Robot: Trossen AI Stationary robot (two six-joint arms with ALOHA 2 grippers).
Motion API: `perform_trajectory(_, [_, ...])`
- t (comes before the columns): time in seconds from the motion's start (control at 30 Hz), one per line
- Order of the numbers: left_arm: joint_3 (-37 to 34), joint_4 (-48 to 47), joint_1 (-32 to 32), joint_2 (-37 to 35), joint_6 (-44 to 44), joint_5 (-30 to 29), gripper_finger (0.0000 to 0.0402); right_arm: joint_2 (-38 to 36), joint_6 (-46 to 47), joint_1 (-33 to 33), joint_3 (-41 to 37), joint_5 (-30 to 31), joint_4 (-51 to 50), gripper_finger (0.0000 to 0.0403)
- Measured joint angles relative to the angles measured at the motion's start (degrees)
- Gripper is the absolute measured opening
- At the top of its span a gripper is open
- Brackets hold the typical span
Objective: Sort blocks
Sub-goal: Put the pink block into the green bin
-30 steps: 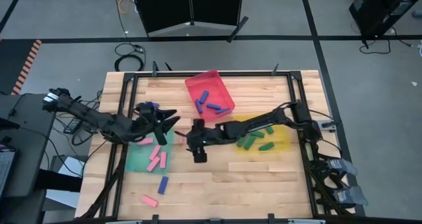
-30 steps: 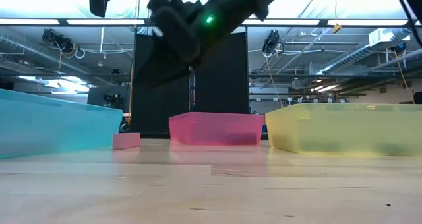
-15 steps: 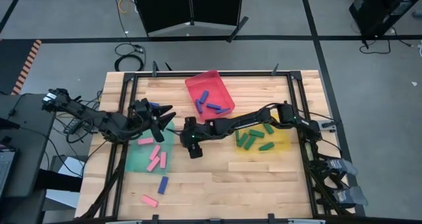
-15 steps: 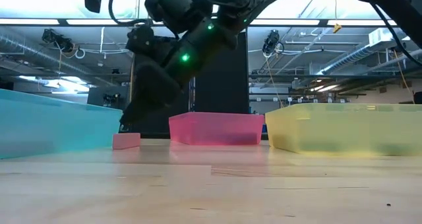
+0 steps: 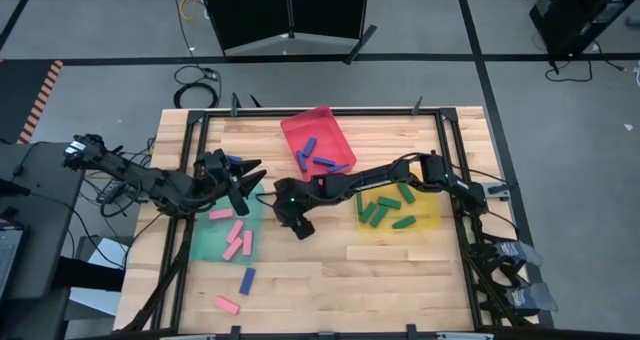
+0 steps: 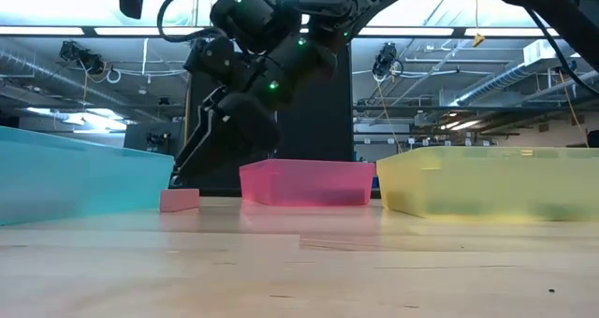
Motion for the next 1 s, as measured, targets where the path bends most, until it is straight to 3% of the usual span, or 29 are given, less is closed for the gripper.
perform_trajectory(0.47, [0.0, 0.0, 0.0, 0.0, -0.1, -0.4, 0.0187, 2.6, -9.9, -0.3, 0.1, -3.4, 3.1, 0.0312])
perform_trajectory(1.0, [0.0, 0.1, 0.0, 0.0, -0.4, -0.4, 0.0187, 2.8, -10.3, -3.9, 0.5, -4.9, 4.5, 0.0312])
